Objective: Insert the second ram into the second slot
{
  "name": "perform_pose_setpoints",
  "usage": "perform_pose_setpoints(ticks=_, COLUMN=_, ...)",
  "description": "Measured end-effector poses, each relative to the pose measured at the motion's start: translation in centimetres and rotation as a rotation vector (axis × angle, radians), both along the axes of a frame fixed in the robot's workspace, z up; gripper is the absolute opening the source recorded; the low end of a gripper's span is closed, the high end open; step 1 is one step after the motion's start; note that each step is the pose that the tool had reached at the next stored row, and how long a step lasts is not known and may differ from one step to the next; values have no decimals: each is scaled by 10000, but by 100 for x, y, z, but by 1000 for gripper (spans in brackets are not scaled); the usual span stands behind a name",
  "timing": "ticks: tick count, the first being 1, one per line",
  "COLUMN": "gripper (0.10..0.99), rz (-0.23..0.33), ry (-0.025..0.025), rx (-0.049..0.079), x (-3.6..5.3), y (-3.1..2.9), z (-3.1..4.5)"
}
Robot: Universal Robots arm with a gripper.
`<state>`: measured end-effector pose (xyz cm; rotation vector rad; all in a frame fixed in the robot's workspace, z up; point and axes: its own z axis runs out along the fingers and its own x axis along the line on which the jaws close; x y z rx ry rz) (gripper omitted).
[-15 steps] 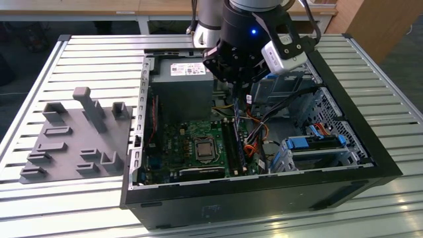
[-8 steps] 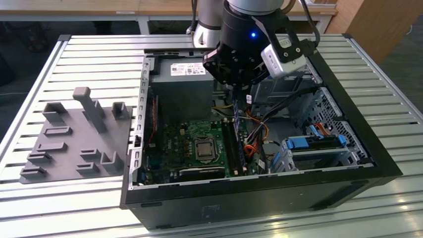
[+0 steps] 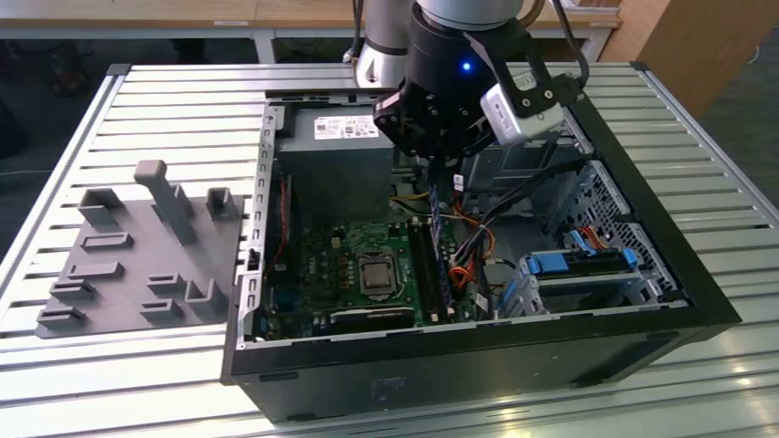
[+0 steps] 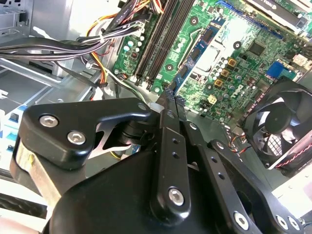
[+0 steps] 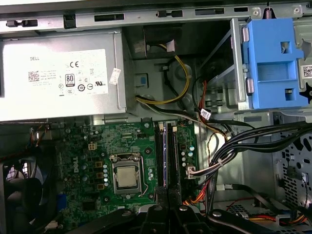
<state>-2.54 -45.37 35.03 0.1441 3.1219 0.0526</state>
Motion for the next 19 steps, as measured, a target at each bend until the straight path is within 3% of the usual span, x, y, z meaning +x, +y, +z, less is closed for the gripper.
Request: perform_pose_setpoints(ticks=19, gripper=118, rz=0, ry=3, rx=-1, x=0, y=-15, z=-43)
